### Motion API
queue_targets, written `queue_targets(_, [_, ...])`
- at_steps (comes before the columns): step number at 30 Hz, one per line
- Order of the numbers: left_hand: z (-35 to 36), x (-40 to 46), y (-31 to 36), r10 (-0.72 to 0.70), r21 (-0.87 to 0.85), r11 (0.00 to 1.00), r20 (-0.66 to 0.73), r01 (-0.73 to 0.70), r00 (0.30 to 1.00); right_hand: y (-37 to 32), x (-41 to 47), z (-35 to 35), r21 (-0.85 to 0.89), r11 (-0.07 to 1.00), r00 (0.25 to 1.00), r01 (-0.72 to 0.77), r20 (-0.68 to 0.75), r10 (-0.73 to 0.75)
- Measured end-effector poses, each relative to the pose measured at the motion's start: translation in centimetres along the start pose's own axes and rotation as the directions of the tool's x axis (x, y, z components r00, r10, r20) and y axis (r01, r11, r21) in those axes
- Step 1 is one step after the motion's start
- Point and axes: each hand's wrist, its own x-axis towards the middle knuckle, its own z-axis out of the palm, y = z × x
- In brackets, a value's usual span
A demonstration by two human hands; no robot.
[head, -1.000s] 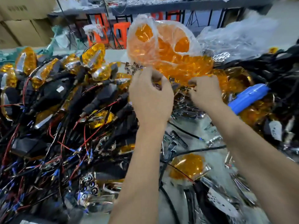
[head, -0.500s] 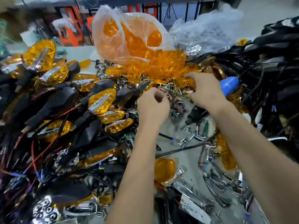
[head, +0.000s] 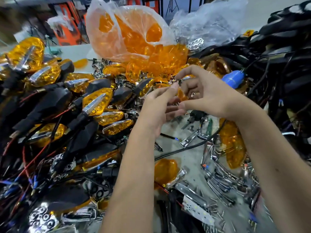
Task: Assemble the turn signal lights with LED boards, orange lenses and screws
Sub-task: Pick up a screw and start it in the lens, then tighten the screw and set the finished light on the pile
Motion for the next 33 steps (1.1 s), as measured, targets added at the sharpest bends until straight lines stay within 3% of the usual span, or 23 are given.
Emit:
queue_targets(6, [-0.7, -0.6, 0.4, -0.045, -0.046, 0.998, 0.115, 0.05, 0.992, -0.9, -0.6, 0.6, 0.039, 0.998, 0.997, 0.051, 0.053, -0.053])
queue_targets(10, [-2.0, -0.5, 0.6, 0.011, -0.157, 0.988, 0.064, -0.001, 0.998, -0.9, -0.6, 1.1, 0.065, 0.997, 0.996, 0.04, -0.079, -0.035])
queue_targets(13, [-3.0, -0.3, 0.7, 0.044, -0.128, 0.99, -0.068, -0.052, 0.997, -0.4, -0.3, 2.0, -0.256, 0.961, 0.965, -0.106, -0.261, 0.037])
queue_targets(16, [-3.2, 0.0, 0.5, 0.035, -0.004, 0.999, -0.167, -0.036, 0.985, -0.3, 0.1, 3.0, -0.658, 0.708, 0.966, -0.258, -0.201, 0.165])
queue_targets(19, [-3.1, 0.3, 0.2, 0.056, 0.067, 0.997, -0.216, -0.042, 0.975, -0.4, 0.5, 3.7, -0.741, 0.624, 0.967, -0.249, -0.151, 0.205])
queue_targets(22, [-3.0, 0.3, 0.1, 0.002, 0.074, 0.997, -0.231, 0.016, 0.973, 0.0, 0.6, 3.0, -0.628, 0.723, 0.957, -0.289, -0.208, 0.201])
queue_targets(26, [-2.8, 0.3, 0.4, -0.026, 0.016, 0.999, -0.213, 0.03, 0.977, 0.3, 0.0, 1.6, -0.18, 0.96, 0.93, -0.213, -0.339, 0.142])
queue_targets(30, [-2.5, 0.0, 0.5, -0.04, -0.087, 0.996, -0.171, 0.025, 0.984, 0.6, -0.7, 1.7, 0.252, 0.961, 0.929, -0.119, -0.314, 0.197])
queue_targets(33, [-2.5, -0.1, 0.6, -0.023, -0.113, 0.994, -0.187, 0.001, 0.982, 0.7, -0.9, 2.3, 0.204, 0.973, 0.939, -0.105, -0.302, 0.164])
